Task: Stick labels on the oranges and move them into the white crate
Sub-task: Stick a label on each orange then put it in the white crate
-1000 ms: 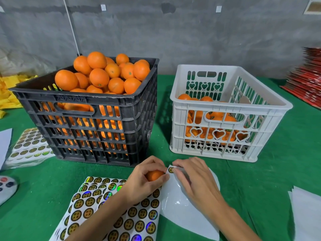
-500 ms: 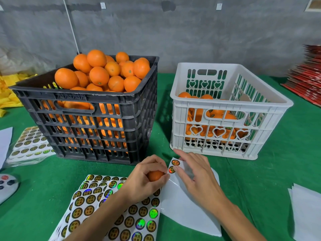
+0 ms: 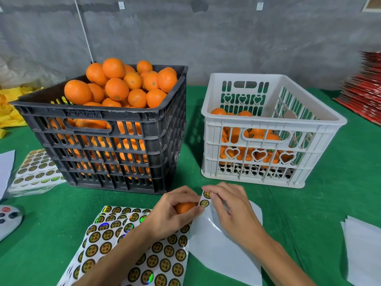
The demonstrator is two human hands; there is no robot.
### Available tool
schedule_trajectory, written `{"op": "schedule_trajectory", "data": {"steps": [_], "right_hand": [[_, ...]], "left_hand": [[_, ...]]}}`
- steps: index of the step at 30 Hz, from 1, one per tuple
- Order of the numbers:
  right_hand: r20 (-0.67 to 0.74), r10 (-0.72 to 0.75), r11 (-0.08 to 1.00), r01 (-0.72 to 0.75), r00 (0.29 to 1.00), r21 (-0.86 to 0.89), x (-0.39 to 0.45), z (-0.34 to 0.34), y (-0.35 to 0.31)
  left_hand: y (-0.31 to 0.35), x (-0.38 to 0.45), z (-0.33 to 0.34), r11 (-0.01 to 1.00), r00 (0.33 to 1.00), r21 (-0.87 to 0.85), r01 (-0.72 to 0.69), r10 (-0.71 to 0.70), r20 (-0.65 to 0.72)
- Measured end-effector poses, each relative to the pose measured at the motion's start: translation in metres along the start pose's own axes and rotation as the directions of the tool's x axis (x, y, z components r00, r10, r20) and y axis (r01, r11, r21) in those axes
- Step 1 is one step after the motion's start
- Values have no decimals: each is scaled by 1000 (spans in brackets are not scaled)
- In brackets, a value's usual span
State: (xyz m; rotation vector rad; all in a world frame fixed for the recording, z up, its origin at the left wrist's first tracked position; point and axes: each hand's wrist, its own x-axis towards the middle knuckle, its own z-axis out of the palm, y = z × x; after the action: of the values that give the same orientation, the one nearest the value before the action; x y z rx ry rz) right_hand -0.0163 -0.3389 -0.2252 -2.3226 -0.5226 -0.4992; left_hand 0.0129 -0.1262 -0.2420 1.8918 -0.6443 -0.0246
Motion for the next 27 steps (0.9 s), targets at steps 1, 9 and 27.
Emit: {"op": "schedule_trajectory", "data": {"steps": [1, 9, 27], "right_hand": [[13, 0, 1000, 0, 1000, 18, 0, 0, 1], [105, 178, 944, -200, 978, 261, 0, 3, 2], [-47, 344, 786, -261, 938, 560, 3, 5, 3]], "left_hand": [[0, 0, 0, 1000, 1000, -13, 2, -2, -1], [0, 0, -2, 998, 1000, -55, -3, 3, -8], [-10, 1, 0, 999, 1000, 42, 14, -14, 4]]}}
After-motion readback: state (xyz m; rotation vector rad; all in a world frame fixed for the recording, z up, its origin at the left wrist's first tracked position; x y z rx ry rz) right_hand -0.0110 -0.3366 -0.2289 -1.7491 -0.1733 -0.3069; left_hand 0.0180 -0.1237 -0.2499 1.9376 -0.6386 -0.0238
